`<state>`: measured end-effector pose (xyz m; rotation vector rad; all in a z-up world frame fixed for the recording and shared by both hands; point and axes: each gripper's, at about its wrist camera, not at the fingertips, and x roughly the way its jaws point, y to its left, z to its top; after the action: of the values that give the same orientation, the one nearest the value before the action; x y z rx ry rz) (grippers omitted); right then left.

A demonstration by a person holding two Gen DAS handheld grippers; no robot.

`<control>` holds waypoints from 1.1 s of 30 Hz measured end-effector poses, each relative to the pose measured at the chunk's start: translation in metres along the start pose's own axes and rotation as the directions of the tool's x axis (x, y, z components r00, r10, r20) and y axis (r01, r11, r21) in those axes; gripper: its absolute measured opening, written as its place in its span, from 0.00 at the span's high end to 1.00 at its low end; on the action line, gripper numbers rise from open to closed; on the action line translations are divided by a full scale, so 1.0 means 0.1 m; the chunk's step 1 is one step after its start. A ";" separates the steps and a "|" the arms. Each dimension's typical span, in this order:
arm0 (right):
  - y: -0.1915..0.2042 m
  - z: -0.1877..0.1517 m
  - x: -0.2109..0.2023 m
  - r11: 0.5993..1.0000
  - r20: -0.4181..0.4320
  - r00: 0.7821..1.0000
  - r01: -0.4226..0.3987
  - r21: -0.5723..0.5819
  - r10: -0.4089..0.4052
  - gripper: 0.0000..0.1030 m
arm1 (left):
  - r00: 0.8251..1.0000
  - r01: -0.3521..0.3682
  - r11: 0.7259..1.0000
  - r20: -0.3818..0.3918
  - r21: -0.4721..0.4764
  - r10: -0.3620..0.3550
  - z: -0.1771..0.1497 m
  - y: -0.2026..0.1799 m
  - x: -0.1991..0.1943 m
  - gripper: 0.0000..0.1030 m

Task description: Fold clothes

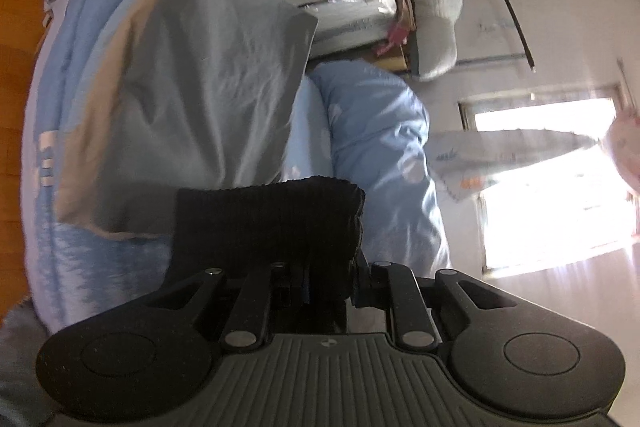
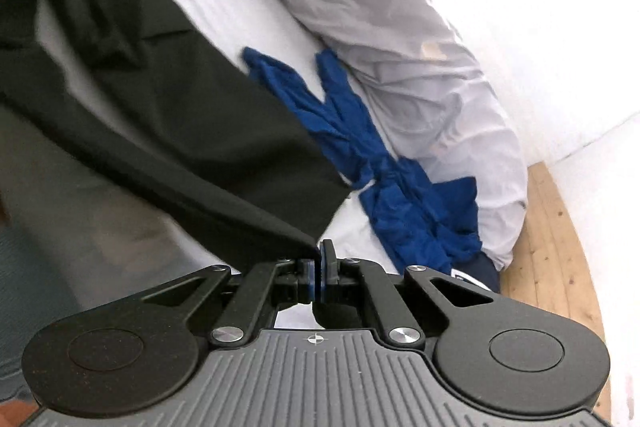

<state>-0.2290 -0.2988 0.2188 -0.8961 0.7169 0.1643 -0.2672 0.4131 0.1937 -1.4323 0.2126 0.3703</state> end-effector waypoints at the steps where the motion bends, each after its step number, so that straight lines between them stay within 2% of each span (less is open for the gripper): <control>1: -0.11 0.05 0.11 1.000 -0.012 1.000 -0.008 0.006 0.008 0.97 | 1.000 -0.008 1.000 0.019 -0.023 0.008 0.01 -0.03 0.09 0.81; 3: -0.32 0.15 0.42 0.999 -0.053 0.998 -0.033 0.008 0.034 0.97 | 0.998 -0.029 0.997 0.048 -0.073 0.033 0.03 -0.07 0.30 0.81; 7: -0.64 0.33 1.13 0.996 -0.127 0.988 -0.086 0.036 0.090 0.97 | 0.986 -0.121 0.983 0.096 -0.138 0.135 0.06 -0.17 0.87 0.81; 9: -0.76 0.41 1.51 0.993 -0.162 0.980 -0.107 0.046 0.113 0.97 | 0.973 -0.179 0.973 0.118 -0.149 0.197 0.07 -0.23 1.18 0.81; 14: -0.84 0.66 2.33 0.994 -0.208 0.972 -0.109 0.006 0.108 0.97 | 0.929 -0.314 0.940 0.159 -0.132 0.333 0.14 -0.25 1.86 0.81; 17: -0.87 0.82 2.72 0.994 -0.202 0.974 -0.109 -0.002 0.106 0.97 | 0.909 -0.383 0.922 0.159 -0.048 0.386 0.19 -0.24 2.18 0.78; 19: -0.77 0.85 3.04 0.988 -0.247 0.959 -0.154 -0.030 0.142 0.97 | 0.902 -0.420 0.906 0.129 0.047 0.411 0.21 -0.19 2.42 0.65; 21: -0.65 0.86 3.34 0.979 -0.288 0.942 -0.194 -0.055 0.171 0.96 | 0.890 -0.452 0.884 0.118 0.118 0.440 0.19 -0.15 2.59 0.59; 23: -0.50 0.83 3.52 0.981 -0.294 0.944 -0.181 -0.075 0.151 0.95 | 0.898 -0.440 0.878 0.113 0.187 0.426 0.16 -0.16 2.69 0.50; 24: -0.43 0.82 3.57 0.984 -0.288 0.948 -0.165 -0.073 0.137 0.94 | 0.905 -0.425 0.878 0.115 0.220 0.409 0.14 -0.18 2.70 0.42; 25: -0.36 0.80 3.61 0.987 -0.280 0.953 -0.145 -0.073 0.119 0.91 | 0.915 -0.403 0.880 0.112 0.253 0.387 0.12 -0.21 2.69 0.33; 27: -0.29 0.77 3.60 0.993 -0.260 0.963 -0.092 -0.068 0.072 0.85 | 0.937 -0.349 0.883 0.101 0.314 0.334 0.10 -0.27 2.63 0.21; 29: -0.33 0.73 3.50 1.000 -0.227 0.974 -0.018 -0.009 0.015 0.66 | 0.953 -0.301 0.881 0.081 0.366 0.292 0.09 -0.32 2.51 0.15; 30: -0.39 0.71 3.39 0.999 -0.198 0.980 0.023 0.042 -0.014 0.44 | 0.955 -0.296 0.877 0.084 0.378 0.286 0.10 -0.34 2.42 0.14; 31: -0.44 0.68 3.25 0.994 -0.164 0.986 0.055 0.098 -0.038 0.30 | 0.957 -0.288 0.876 0.087 0.387 0.277 0.11 -0.35 2.30 0.12; 33: -0.53 0.60 2.90 0.970 -0.091 0.992 0.104 0.221 -0.086 0.29 | 0.963 -0.270 0.876 0.091 0.400 0.255 0.14 -0.37 2.06 0.10</control>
<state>0.0433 -0.3320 0.0954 -0.7209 0.7492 -0.0391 -0.0645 0.4488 0.1553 -0.9801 0.4342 0.5393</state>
